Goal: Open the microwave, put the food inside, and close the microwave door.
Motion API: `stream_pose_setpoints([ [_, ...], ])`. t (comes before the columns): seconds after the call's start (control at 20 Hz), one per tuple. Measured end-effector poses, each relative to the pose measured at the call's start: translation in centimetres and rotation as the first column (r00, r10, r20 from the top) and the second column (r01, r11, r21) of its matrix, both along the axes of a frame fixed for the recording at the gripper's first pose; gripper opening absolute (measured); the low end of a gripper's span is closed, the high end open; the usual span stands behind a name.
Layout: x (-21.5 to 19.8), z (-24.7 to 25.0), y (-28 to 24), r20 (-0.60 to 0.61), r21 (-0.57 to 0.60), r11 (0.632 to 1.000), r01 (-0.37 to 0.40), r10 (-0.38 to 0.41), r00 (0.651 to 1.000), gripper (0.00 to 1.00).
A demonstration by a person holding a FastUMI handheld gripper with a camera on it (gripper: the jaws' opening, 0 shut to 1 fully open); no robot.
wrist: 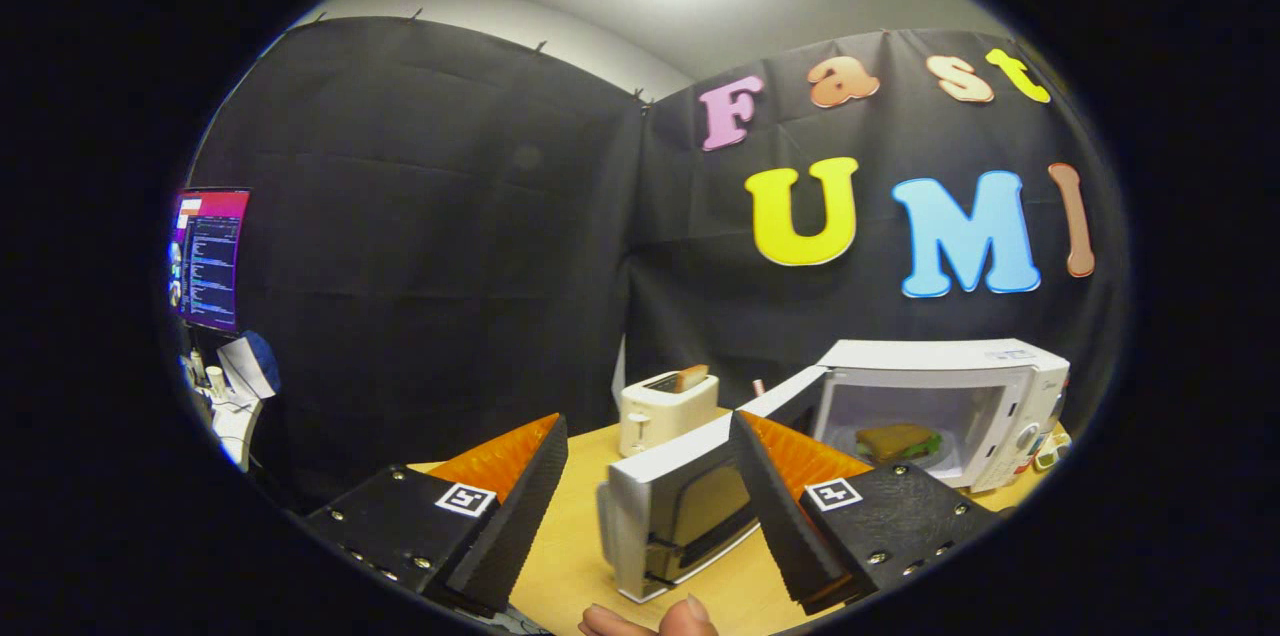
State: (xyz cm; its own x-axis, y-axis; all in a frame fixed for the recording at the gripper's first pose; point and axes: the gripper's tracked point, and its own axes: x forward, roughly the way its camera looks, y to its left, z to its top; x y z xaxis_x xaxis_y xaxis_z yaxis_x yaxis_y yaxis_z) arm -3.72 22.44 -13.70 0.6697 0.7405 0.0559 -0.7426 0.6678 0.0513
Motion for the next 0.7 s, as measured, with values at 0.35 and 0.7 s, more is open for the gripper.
stream_pose_setpoints([
  [0.35, -2.8, -1.0, 6.3, 0.107, -0.028, 1.0, -0.013, 0.016, 0.994, 0.96],
  [0.7, -1.0, -4.7, 10.1, -0.035, -0.031, 1.0, -0.005, 0.004, 0.999, 0.37],
])
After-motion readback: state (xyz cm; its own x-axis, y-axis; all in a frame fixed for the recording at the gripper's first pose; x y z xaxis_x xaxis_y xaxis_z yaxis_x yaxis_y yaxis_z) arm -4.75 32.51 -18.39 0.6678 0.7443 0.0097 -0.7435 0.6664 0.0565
